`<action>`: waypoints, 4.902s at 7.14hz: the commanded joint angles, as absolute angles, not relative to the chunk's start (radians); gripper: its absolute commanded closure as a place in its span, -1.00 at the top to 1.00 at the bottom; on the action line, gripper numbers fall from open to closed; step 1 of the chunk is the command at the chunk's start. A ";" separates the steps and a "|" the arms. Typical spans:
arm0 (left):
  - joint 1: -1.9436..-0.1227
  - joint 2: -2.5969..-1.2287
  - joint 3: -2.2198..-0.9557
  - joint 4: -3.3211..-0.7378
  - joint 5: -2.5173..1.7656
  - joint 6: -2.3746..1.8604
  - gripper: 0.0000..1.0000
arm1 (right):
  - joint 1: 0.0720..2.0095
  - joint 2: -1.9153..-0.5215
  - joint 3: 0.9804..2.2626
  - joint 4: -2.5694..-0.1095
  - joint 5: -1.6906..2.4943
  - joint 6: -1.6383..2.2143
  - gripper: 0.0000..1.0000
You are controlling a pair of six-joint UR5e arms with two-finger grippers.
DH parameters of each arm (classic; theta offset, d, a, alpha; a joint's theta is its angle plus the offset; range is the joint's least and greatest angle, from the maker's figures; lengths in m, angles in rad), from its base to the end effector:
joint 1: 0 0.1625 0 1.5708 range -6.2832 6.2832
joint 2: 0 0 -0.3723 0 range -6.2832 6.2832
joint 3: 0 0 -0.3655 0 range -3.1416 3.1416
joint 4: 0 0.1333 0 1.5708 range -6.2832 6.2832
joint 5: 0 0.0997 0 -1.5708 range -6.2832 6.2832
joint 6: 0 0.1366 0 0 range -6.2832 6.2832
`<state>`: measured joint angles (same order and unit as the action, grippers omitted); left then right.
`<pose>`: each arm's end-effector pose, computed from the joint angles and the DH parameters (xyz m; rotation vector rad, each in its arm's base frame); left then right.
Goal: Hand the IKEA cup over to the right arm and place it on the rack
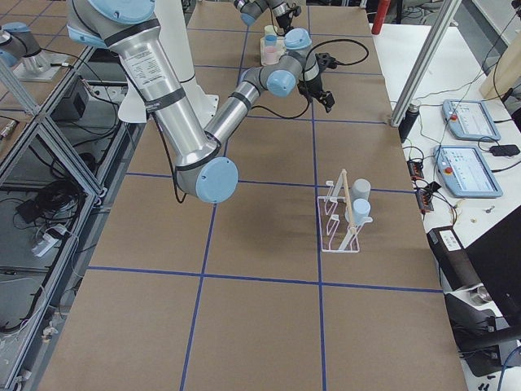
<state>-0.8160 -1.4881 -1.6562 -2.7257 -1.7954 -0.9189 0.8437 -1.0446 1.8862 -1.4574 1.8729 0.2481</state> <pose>0.2654 -0.4323 0.4947 0.6238 0.9882 -0.0150 -0.3260 -0.5058 0.2058 0.7170 -0.7004 -0.5831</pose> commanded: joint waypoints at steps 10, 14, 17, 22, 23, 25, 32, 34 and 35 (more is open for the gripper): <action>-0.871 -1.523 -1.823 -2.566 -1.809 -0.899 -1.00 | 0.790 -1.043 1.870 -1.393 1.862 0.259 0.98; -0.865 -1.696 -1.979 -2.393 -1.955 -1.228 -1.00 | 0.645 -1.045 1.744 -0.998 1.783 0.351 0.98; -0.715 -1.900 -1.967 -2.395 -1.947 -1.524 -1.00 | 0.485 -1.045 1.705 -0.782 1.550 0.400 0.97; -0.644 -1.936 -1.919 -2.513 -1.944 -1.594 -1.00 | 0.385 -1.046 1.513 -0.243 1.459 0.388 0.96; -0.643 -1.963 -1.883 -2.513 -1.941 -1.594 -1.00 | 0.377 -1.045 1.514 -0.241 1.453 0.388 0.96; -0.643 -1.976 -1.852 -2.513 -1.940 -1.591 -1.00 | 0.374 -1.042 1.525 -0.241 1.453 0.390 0.96; -0.644 -1.999 -1.775 -2.513 -1.925 -1.588 -1.00 | 0.374 -1.040 1.526 -0.239 1.453 0.391 0.94; -0.644 -1.991 -1.773 -2.513 -1.925 -1.585 -1.00 | 0.374 -1.040 1.526 -0.239 1.453 0.391 0.92; -0.644 -1.987 -1.776 -2.513 -1.925 -1.585 -1.00 | 0.374 -1.040 1.526 -0.239 1.453 0.393 0.89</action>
<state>-0.6442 -1.9924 -1.7748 -2.5126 -1.9255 -1.5853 0.3743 -1.0401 1.5263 -0.2393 1.4527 0.3915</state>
